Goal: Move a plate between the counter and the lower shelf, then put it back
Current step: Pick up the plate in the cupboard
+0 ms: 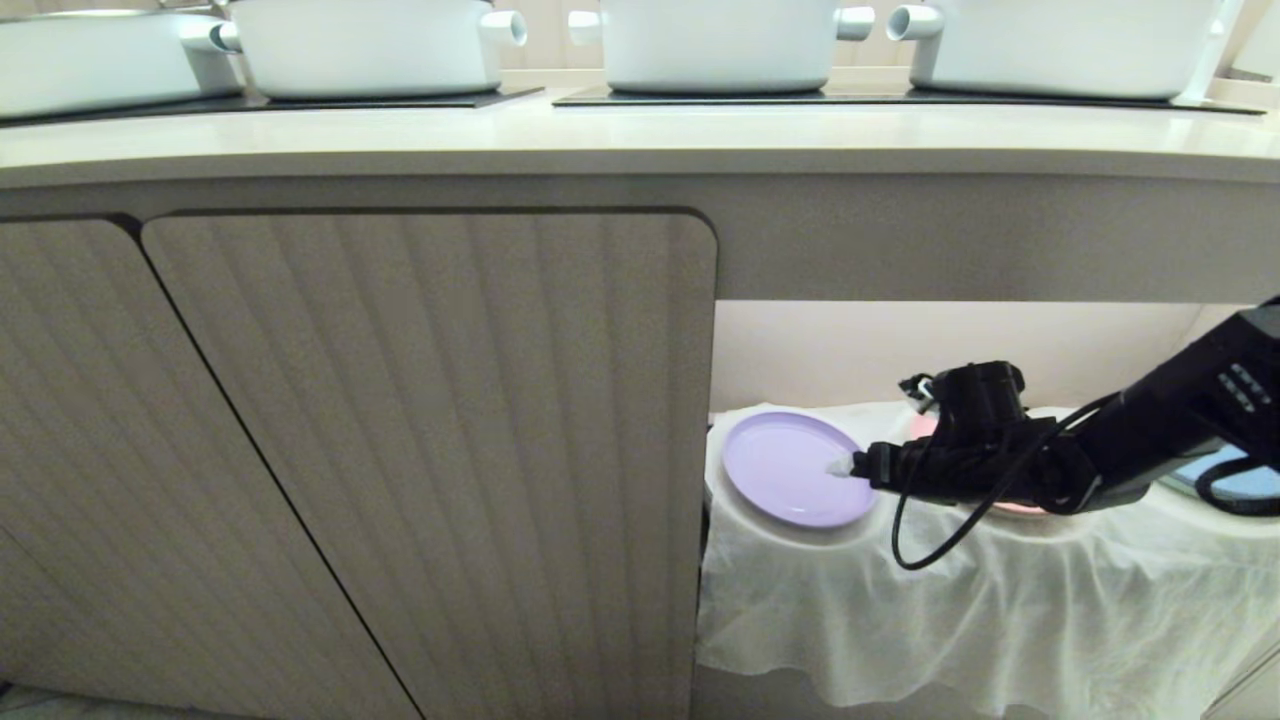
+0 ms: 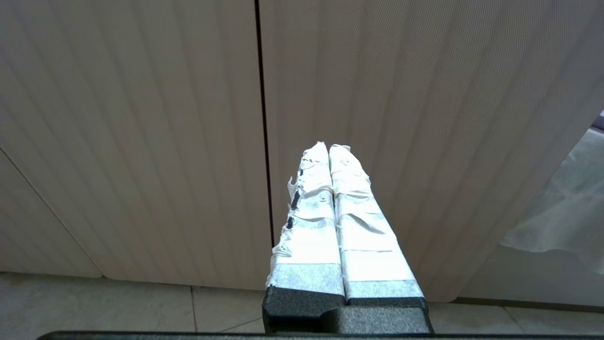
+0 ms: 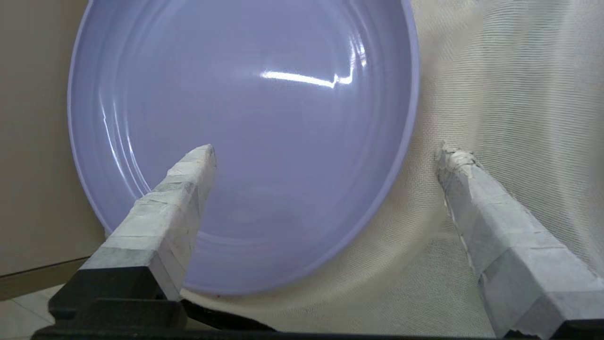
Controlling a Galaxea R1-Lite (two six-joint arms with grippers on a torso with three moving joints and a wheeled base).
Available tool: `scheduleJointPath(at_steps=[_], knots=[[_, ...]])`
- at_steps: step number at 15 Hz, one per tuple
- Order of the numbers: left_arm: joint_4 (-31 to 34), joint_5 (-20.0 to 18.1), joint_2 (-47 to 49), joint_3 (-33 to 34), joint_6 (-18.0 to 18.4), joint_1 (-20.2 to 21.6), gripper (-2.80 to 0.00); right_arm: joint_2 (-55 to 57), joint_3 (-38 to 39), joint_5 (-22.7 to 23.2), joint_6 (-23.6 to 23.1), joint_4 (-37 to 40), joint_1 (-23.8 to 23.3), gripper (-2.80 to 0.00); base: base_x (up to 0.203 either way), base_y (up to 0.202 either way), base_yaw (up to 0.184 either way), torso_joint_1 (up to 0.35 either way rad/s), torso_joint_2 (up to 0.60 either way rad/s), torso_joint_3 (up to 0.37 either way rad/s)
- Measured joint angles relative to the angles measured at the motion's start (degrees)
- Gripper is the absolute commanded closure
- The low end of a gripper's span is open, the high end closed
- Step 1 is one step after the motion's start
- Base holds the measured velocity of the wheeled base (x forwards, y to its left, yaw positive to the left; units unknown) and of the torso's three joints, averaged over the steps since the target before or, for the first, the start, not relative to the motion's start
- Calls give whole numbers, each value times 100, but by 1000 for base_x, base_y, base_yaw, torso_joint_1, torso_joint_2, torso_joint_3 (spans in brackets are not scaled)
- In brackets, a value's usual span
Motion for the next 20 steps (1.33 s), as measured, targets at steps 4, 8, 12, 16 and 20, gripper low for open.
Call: scheduleJointPath(at_steps=[4, 8, 12, 16, 20], knots=[[0, 0, 0, 0, 0, 0, 0, 125, -89, -11, 62, -17, 88, -280, 0, 0, 0, 0, 0, 0], [0, 0, 0, 0, 0, 1, 0, 180, -116, -24, 119, -56, 148, -280, 0, 0, 0, 0, 0, 0], [-1, 0, 0, 0, 0, 2, 0, 193, -121, -26, 130, -105, 156, -280, 0, 0, 0, 0, 0, 0], [0, 0, 0, 0, 2, 2, 0, 240, -250, -30, 177, -96, 173, -280, 0, 0, 0, 0, 0, 0], [-3, 0, 0, 0, 2, 2, 0, 292, -318, -103, 274, -100, 250, -280, 0, 0, 0, 0, 0, 0]])
